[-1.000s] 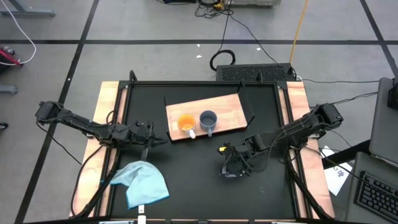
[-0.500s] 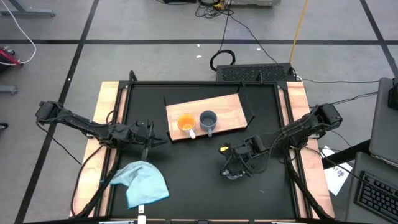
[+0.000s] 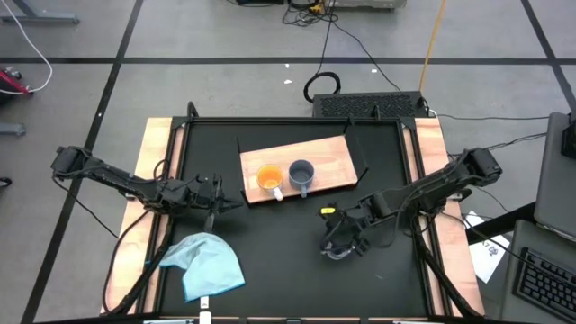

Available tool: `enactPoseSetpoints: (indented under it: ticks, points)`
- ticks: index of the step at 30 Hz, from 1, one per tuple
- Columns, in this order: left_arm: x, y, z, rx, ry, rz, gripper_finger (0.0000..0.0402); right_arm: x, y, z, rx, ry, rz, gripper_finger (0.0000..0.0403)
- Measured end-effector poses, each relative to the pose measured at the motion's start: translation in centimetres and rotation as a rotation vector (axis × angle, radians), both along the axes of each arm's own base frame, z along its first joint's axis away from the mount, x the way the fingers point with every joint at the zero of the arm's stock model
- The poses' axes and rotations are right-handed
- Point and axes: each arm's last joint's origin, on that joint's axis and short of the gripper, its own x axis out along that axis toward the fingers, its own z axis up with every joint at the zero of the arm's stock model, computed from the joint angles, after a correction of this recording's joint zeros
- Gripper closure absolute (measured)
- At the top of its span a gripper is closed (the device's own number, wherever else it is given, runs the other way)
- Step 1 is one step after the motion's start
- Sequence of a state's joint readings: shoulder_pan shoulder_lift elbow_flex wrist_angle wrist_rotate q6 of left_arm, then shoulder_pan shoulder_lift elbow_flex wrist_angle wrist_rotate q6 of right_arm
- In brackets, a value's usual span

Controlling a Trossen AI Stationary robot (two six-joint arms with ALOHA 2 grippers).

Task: Stack small to large cups/mugs on shelf
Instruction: Put the transparent mug on the shelf

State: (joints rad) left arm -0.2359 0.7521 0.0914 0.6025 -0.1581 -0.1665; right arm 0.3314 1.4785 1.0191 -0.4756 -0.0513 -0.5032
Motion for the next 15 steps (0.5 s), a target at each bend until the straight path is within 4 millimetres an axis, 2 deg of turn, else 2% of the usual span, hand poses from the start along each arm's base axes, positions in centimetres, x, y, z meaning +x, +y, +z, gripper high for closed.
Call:
enactPoseSetpoints:
  ticks: [4, 9, 12, 15]
  points:
    - [0.0, 0.0, 0.0, 0.003, 0.0, 0.0, 0.0394, -1.2, -0.4, 2.2, 0.074, -0.044, -0.085, 0.0261]
    - [0.0, 0.0, 0.0, 0.01, 0.0, 0.0, 0.0394, -2.7, -1.0, 4.7, 0.316, -0.02, -0.405, 0.0261]
    - [0.0, 0.0, 0.0, 0.024, -0.001, 0.0, 0.0394, -3.7, -1.2, 4.7, 0.393, 0.086, -0.579, 0.0263]
    - [0.0, 0.0, 0.0, 0.037, -0.003, 0.002, 0.0394, -4.6, -1.1, 3.9, 0.388, 0.22, -0.707, 0.0263]
